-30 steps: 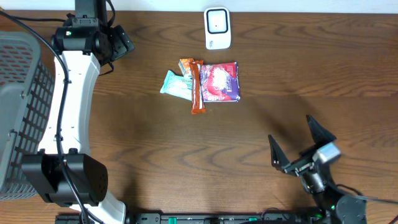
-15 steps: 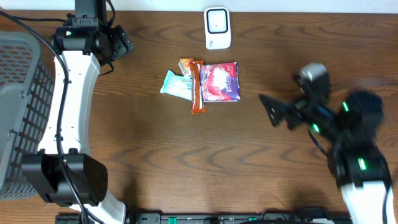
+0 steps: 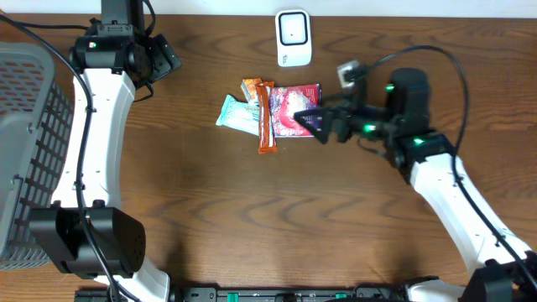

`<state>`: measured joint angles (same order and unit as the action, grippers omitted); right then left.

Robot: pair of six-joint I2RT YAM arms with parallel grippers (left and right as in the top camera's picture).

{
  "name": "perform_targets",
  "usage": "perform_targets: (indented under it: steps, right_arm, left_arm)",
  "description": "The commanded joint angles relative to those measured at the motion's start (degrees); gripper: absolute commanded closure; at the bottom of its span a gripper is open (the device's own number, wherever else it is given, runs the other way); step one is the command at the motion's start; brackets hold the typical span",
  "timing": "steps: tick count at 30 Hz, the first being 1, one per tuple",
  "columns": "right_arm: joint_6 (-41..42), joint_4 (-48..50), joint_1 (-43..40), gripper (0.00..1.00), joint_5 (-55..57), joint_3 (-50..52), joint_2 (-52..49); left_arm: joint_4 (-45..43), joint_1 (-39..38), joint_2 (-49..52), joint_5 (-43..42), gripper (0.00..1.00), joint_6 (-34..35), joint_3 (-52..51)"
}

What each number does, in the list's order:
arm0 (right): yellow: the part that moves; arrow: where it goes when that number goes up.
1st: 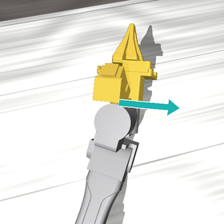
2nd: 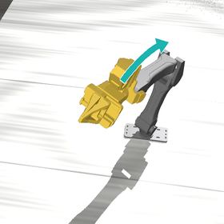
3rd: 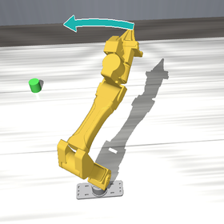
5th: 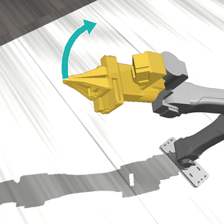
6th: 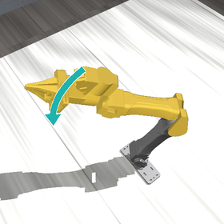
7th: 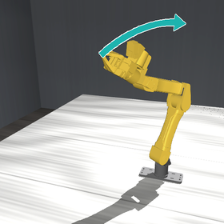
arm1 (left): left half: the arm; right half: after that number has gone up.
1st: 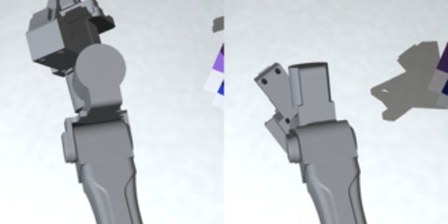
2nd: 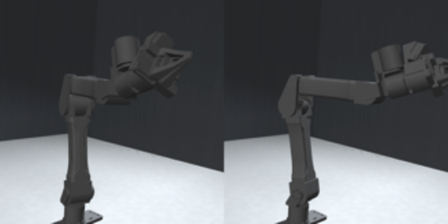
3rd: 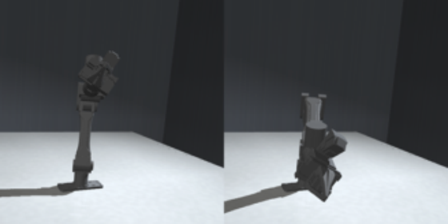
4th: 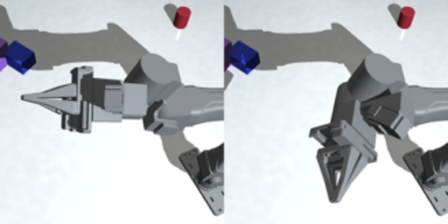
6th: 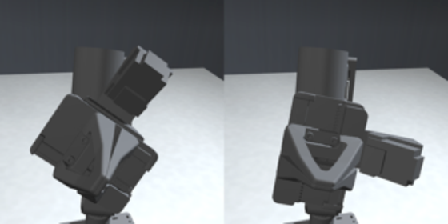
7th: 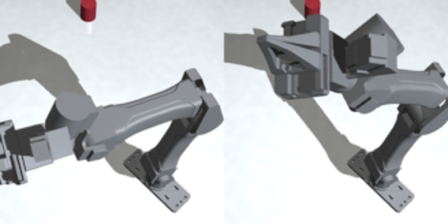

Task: Scan the item barcode
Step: 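Reach the right gripper toward the purple-pink pack on the pile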

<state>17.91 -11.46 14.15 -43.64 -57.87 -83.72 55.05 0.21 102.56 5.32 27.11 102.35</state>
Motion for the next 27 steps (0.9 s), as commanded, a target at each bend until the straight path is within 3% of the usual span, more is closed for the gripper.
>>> perform_targets:
  steps: [1,4,8,27]
  right_arm:
    - [3.21,-10.6,2.86,0.01,23.98,-6.97,0.02]
    - [3.04,-24.57,3.56,0.01,34.88,-14.82,-1.27]
    - [2.82,-33.79,3.3,0.01,35.39,-22.21,-4.61]
    - [5.66,-22.71,2.75,0.01,37.64,-22.93,-28.55]
  left_arm:
    - [-0.02,0.04,0.2,0.96,0.02,-0.28,-0.11]
    - [-0.02,0.04,0.2,0.96,0.02,-0.31,-0.11]
    - [0.0,0.04,0.2,0.96,0.02,-0.28,-0.11]
    - [-0.02,0.04,0.2,0.96,0.02,-0.28,-0.11]
